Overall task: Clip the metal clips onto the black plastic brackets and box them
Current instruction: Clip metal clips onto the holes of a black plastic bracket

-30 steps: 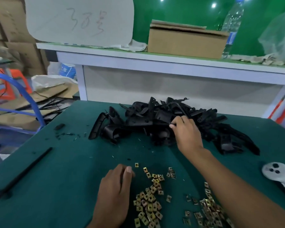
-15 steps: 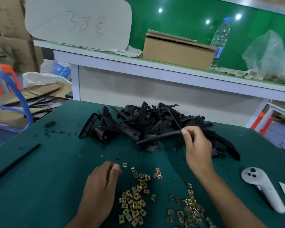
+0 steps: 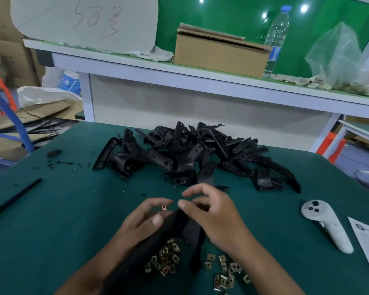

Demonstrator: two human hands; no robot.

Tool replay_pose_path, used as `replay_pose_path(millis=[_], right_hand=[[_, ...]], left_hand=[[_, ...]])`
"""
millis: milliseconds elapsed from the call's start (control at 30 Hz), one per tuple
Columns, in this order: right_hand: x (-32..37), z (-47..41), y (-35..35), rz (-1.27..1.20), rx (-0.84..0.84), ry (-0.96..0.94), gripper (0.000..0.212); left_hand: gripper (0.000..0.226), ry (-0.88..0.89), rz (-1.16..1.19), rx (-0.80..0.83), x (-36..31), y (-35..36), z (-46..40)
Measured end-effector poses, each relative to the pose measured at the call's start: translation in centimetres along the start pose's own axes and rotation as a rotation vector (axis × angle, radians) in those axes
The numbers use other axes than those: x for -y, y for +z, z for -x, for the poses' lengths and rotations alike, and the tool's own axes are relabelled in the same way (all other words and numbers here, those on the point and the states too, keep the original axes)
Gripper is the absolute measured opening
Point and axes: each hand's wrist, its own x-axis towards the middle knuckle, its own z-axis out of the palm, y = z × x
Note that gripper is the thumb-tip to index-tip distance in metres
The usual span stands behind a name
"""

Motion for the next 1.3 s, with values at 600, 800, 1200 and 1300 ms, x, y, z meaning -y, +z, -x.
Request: replay_pose_path(millis=[600,800,1200,1300], right_hand=[[-6.0,2.3,1.2,0.605,0.222,-0.326,0.024],[-5.8,2.8,1.3,0.696,0.231,-0.369,0.032],[-5.9,2.4,0.8,0.029,-0.037,-0.085,0.011],[-5.4,2.1,0.5,-0.342,-0.008,0.002,0.014]], left_hand=[[0.055,-0.139,0.283,-0.063,-0.7,-0.2,0.5],[0.049,-0.117,0.211,-0.079,-0.9,0.5,0.5],[0.020,0.046,-0.051,-0.030,-0.7,1.3,0.7],[0.026,0.022,-0.048,0.000,-0.5,1.6,0.7]])
